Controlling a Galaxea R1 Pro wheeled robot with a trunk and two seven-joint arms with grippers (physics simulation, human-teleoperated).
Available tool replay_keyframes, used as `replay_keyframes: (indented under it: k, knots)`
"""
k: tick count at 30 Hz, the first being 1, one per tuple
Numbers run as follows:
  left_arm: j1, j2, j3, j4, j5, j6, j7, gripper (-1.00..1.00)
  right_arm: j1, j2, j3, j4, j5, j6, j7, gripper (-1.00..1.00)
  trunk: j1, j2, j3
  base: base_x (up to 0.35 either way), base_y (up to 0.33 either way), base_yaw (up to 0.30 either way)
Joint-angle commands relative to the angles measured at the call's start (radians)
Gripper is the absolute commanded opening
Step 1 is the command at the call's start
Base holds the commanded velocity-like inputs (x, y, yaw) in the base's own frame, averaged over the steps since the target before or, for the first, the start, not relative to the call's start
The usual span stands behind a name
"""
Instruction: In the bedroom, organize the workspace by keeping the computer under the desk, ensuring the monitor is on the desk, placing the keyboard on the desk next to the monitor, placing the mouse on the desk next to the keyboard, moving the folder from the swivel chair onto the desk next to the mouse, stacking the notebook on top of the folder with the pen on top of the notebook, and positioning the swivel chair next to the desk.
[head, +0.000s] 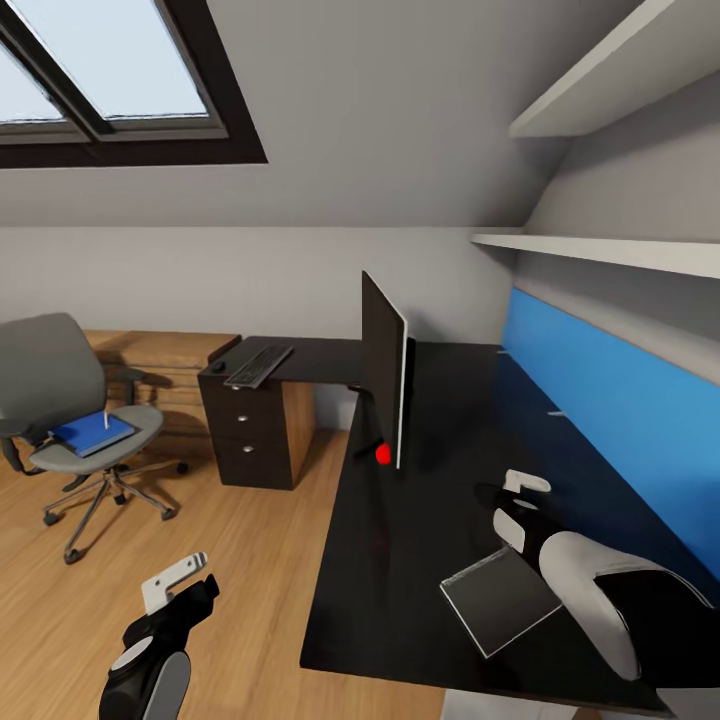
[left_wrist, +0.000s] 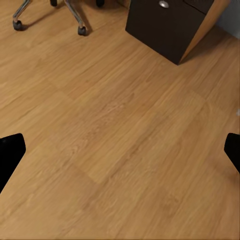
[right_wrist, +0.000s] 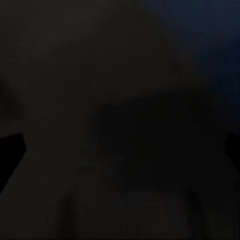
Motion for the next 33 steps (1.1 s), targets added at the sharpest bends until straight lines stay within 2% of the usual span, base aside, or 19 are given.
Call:
replay_keyframes:
  k: [1, 11, 12, 13, 16, 33]
  knots:
    - [-0.001, 0.000, 0.001, -0.001, 0.009, 0.003, 0.006, 1.00, -0.001, 0.000, 0.009, 0.000, -0.010, -0.002, -0.002, 1.00, 0.000, -0.001, -0.001, 0.125, 0.000, 0.000]
    - [-0.001, -0.002, -0.002, -0.001, 0.010, 0.003, 0.001, 1.00, -0.001, -0.002, 0.009, -0.001, -0.011, 0.031, -0.005, 1.00, 0.000, -0.001, -0.001, 0.030, 0.000, 0.000]
    - [-0.001, -0.002, -0.002, -0.001, 0.010, 0.004, 0.003, 1.00, -0.001, -0.003, 0.009, -0.001, -0.012, 0.037, -0.005, 1.00, 0.004, -0.008, -0.004, 0.002, 0.000, 0.000]
    - [-0.001, -0.003, -0.002, -0.001, 0.011, 0.004, 0.004, 1.00, -0.001, -0.003, 0.009, -0.002, -0.012, 0.073, -0.005, 1.00, 0.008, -0.015, -0.007, 0.001, 0.000, 0.000]
    - [-0.001, -0.003, -0.002, -0.001, 0.011, 0.005, 0.005, 1.00, -0.001, -0.003, 0.009, -0.002, -0.013, 0.098, -0.006, 1.00, 0.019, -0.036, -0.017, 0.000, 0.000, 0.000]
    - [-0.001, -0.005, -0.004, -0.001, 0.011, 0.006, 0.008, 1.00, -0.001, -0.003, 0.007, -0.003, -0.015, 0.139, -0.006, 1.00, 0.085, -0.155, -0.070, -0.022, 0.000, 0.000]
